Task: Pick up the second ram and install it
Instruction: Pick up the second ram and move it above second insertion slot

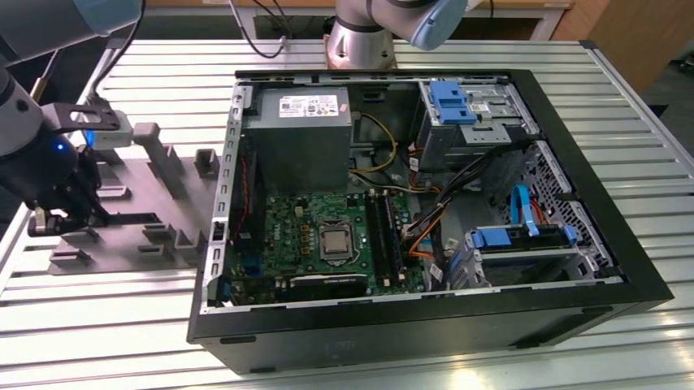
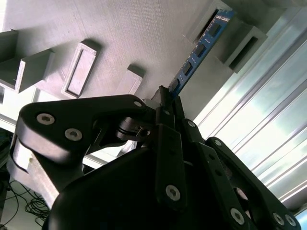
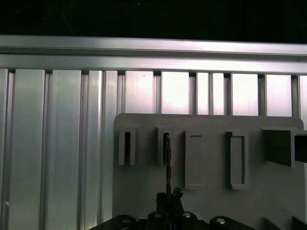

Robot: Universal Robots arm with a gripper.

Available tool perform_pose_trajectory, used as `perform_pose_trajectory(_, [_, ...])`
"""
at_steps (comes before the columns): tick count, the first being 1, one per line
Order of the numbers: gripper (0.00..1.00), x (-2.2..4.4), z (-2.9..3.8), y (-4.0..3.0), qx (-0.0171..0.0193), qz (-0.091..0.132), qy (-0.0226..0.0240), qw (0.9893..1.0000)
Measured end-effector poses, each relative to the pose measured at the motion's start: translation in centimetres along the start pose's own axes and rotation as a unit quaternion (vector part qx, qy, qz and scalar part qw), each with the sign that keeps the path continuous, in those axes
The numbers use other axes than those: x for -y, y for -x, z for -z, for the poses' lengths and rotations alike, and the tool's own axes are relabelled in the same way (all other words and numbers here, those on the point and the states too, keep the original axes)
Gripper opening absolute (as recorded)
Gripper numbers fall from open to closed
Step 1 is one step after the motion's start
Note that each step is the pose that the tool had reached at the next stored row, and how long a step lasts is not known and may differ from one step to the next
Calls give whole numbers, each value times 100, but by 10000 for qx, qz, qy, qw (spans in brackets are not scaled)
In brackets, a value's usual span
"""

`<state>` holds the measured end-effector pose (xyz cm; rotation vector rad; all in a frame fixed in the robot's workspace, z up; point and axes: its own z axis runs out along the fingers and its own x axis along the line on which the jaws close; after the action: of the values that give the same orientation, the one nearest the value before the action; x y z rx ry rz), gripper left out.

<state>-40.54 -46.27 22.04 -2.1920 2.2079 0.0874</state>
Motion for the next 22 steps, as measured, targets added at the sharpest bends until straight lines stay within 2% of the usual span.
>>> perform_pose_trajectory(22, [14,-2,126,8,0,0,0,10000])
